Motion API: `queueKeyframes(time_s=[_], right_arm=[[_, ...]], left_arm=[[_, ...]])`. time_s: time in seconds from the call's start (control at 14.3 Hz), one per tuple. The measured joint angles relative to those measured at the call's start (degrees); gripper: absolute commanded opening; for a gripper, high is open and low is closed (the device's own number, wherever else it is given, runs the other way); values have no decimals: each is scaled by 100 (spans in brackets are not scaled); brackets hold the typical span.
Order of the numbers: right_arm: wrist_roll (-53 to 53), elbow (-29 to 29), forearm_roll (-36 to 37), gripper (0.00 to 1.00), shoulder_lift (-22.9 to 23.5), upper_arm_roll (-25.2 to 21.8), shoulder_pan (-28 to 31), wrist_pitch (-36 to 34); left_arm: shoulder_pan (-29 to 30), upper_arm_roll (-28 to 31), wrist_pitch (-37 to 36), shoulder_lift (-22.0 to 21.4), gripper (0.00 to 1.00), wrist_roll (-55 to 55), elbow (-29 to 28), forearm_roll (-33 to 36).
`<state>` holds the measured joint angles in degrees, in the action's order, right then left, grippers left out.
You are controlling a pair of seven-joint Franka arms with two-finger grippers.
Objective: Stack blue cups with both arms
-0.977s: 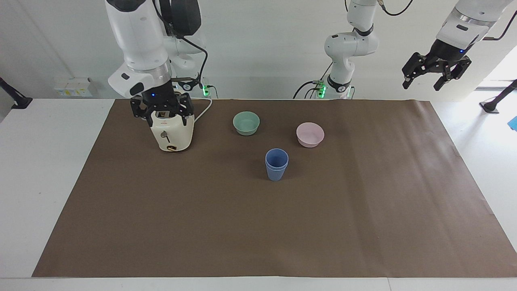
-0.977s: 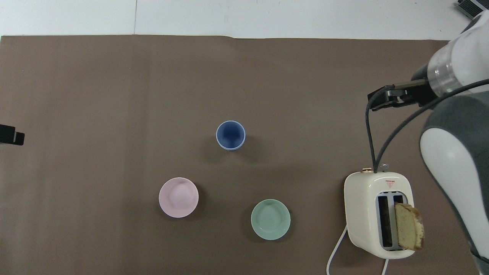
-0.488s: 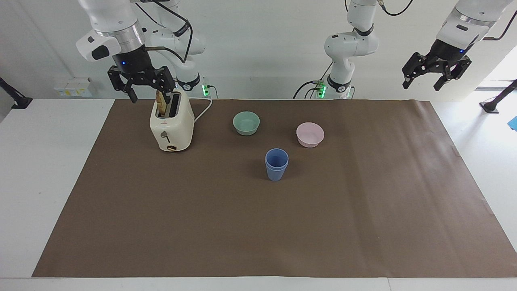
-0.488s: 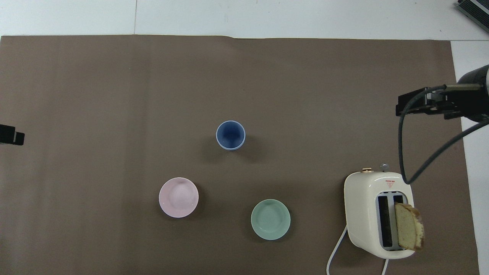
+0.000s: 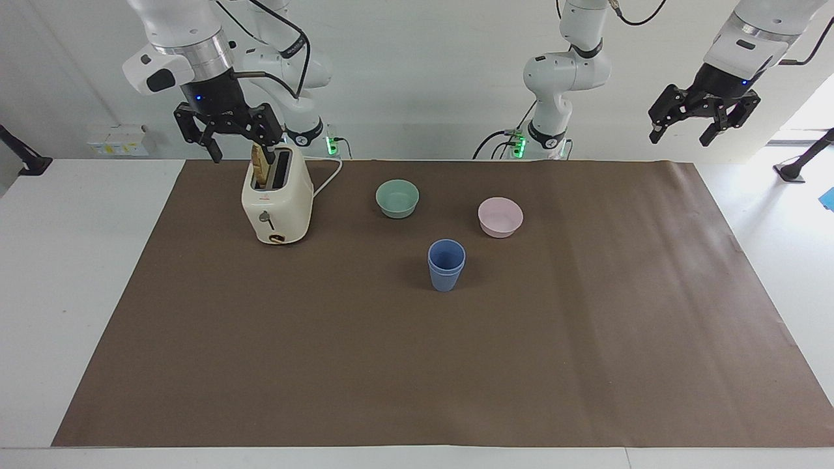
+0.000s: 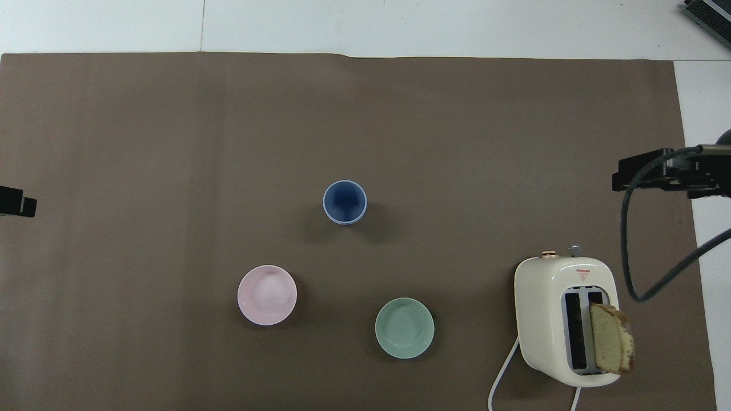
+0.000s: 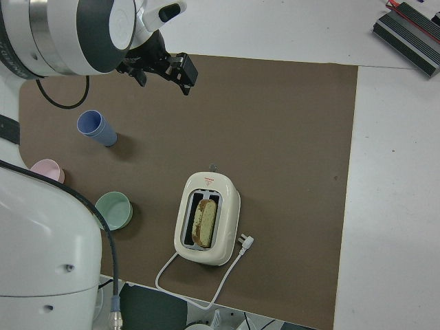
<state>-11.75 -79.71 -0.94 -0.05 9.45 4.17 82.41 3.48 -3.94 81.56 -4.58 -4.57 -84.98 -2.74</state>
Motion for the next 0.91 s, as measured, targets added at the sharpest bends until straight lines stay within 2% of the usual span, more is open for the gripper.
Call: queueKeyframes(time_s=[0.91], right_arm=[[454, -43, 6, 100, -1, -80, 262, 0]], left_arm=[[0, 0, -1, 0, 100, 0, 0, 0]])
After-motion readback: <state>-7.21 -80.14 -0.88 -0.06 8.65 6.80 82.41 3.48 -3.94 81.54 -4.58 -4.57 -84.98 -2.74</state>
